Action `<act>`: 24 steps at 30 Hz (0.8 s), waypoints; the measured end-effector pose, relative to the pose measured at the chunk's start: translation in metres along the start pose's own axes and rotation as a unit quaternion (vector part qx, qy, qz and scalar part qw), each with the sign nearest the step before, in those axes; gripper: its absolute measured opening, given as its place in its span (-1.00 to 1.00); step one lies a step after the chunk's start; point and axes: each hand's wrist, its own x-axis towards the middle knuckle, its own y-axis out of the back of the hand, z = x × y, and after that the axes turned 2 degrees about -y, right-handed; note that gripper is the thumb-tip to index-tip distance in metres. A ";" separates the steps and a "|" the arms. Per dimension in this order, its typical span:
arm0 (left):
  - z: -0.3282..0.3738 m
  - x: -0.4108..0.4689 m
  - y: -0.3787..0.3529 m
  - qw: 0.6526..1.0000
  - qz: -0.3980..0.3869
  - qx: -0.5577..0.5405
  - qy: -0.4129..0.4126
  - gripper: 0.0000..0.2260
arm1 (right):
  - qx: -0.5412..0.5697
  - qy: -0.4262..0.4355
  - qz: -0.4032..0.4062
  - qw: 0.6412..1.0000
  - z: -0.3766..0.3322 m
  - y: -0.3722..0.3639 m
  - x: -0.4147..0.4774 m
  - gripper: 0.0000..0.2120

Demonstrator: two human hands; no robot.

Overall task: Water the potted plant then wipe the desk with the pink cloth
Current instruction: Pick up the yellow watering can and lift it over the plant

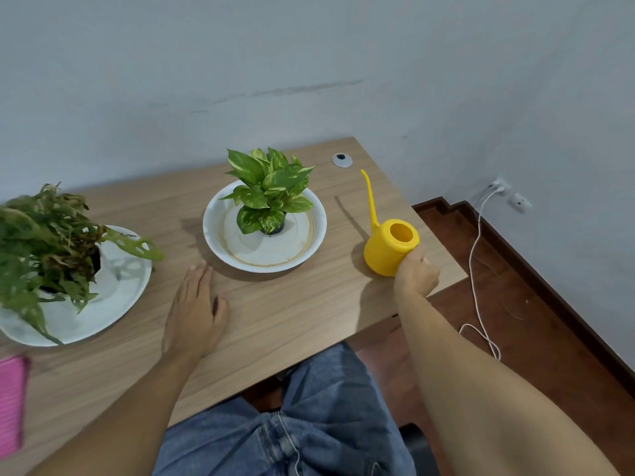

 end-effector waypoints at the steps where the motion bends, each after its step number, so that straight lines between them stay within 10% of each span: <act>1: 0.000 0.000 0.000 1.000 0.001 0.001 0.000 -0.39 | -0.001 -0.002 -0.003 1.000 -0.003 0.001 0.000 -0.48; 24: -0.018 -0.004 -0.021 0.993 0.020 0.115 -0.016 -0.27 | -0.071 0.232 -0.087 0.966 -0.140 0.014 -0.007 -0.53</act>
